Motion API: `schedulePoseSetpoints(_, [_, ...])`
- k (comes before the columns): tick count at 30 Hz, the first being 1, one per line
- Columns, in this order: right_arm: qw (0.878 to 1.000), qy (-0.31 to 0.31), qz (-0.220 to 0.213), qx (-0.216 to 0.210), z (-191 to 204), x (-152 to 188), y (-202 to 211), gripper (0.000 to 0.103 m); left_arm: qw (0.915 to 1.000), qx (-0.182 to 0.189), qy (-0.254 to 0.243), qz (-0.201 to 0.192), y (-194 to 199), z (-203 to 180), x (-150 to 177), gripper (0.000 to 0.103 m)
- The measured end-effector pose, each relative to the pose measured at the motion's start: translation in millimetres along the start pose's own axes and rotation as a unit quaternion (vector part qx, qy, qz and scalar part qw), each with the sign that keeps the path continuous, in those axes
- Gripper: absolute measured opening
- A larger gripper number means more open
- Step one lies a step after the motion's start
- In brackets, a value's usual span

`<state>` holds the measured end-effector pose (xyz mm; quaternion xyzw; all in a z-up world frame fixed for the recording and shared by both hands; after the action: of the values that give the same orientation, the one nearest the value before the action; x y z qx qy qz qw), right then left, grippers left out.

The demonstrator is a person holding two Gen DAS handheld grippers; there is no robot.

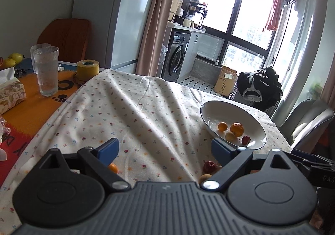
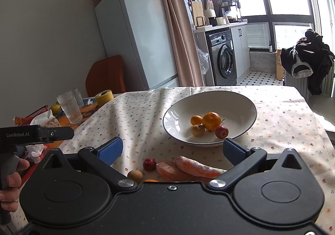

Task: Organize fruits
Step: 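Withdraw both grippers from the bowl back toward the remaining fruit, then grasp a small orange with the left gripper while the right closes on the large mandarin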

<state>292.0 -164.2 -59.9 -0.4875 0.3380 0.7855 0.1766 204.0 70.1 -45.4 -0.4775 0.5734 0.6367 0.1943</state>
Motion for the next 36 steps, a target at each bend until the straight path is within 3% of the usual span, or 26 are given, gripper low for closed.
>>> schedulePoseSetpoints(14, [0.999,0.011,0.051,-0.016,28,30,-13,0.102,0.9994,-0.003,0.025,0.025,-22,35,23,0.093])
schedulePoseSetpoints(24, [0.996,0.0,0.089,-0.017,26,57,-31,0.078,0.9991,-0.008,0.02,0.035,-42,34,39,0.091])
schedulePoseSetpoints(28, [0.995,-0.006,0.095,-0.018,24,62,-36,0.074,0.9991,-0.019,0.015,0.035,-49,34,41,0.09])
schedulePoseSetpoints(30, [0.995,-0.007,0.1,-0.021,24,65,-40,0.066,0.999,-0.028,0.013,0.031,-52,37,42,0.088])
schedulePoseSetpoints(32, [0.994,-0.01,0.103,-0.024,24,68,-44,0.061,0.9982,-0.047,0.02,0.032,-58,45,44,0.079])
schedulePoseSetpoints(36, [0.994,-0.011,0.108,-0.023,23,70,-49,0.054,0.9971,-0.049,0.038,0.044,-67,54,48,0.061])
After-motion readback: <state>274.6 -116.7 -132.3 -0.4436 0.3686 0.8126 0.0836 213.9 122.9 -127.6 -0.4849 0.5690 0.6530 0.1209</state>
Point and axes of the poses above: each gripper's, at about its wrist camera, not at the fingertips, and y roughly against the way its jaws point, z to its left, x to its underside, the point moved 8 cm from there along -y, roughly the way its jaws point, and after that the axes turned 11 degrees about -x, right-handed, at the moved point
